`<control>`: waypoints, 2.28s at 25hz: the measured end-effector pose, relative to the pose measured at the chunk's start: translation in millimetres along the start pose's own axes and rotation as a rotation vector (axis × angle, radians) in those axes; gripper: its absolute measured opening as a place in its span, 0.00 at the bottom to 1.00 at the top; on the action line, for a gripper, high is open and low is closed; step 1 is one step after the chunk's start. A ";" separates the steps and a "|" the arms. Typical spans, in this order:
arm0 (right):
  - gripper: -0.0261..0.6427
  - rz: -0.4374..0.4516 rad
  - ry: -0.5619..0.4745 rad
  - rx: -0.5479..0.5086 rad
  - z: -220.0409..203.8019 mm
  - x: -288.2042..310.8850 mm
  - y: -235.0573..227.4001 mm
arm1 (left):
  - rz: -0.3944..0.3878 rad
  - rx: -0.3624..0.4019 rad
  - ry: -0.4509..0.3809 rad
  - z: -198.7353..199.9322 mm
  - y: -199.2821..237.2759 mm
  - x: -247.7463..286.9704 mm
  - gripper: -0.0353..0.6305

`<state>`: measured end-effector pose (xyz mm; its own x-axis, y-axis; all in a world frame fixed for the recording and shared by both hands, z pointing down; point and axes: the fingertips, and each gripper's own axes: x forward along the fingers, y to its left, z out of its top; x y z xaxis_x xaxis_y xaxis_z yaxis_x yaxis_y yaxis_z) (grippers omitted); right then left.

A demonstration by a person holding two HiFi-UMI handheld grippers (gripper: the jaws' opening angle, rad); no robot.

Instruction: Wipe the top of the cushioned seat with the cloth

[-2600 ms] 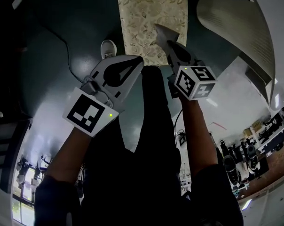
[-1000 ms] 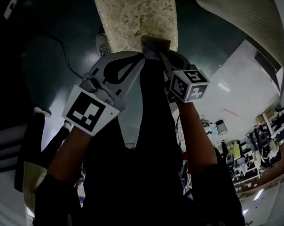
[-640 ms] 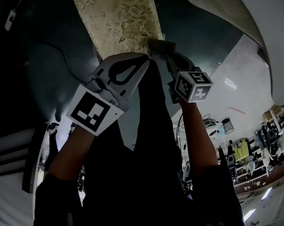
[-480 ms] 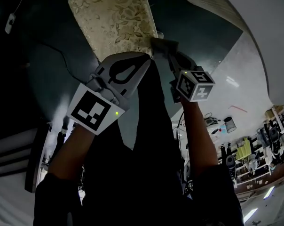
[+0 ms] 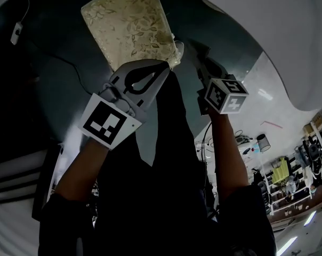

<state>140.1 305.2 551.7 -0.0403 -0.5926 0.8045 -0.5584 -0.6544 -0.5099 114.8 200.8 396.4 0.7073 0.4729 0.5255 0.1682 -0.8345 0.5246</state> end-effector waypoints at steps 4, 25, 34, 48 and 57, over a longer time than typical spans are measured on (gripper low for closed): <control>0.09 0.013 -0.038 -0.028 28.7 -15.3 32.0 | 0.022 0.028 -0.038 27.6 1.8 -29.0 0.06; 0.09 0.142 -0.382 -0.325 161.9 -212.8 306.4 | 0.082 0.300 -0.305 185.5 -104.1 -275.4 0.06; 0.09 0.229 -0.553 -0.474 177.6 -315.9 421.9 | 0.114 0.384 -0.418 224.3 -143.4 -365.3 0.06; 0.09 0.324 -0.710 -0.574 193.8 -397.5 509.0 | 0.115 0.531 -0.496 278.3 -164.6 -422.6 0.06; 0.09 0.338 -0.735 -0.606 205.2 -414.0 525.2 | 0.138 0.534 -0.528 294.1 -154.9 -432.6 0.06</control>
<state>33.6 110.4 -111.7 0.1320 -0.9791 0.1549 -0.9471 -0.1707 -0.2718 -15.2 42.4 -109.2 0.9579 0.2684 0.1023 0.2686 -0.9632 0.0114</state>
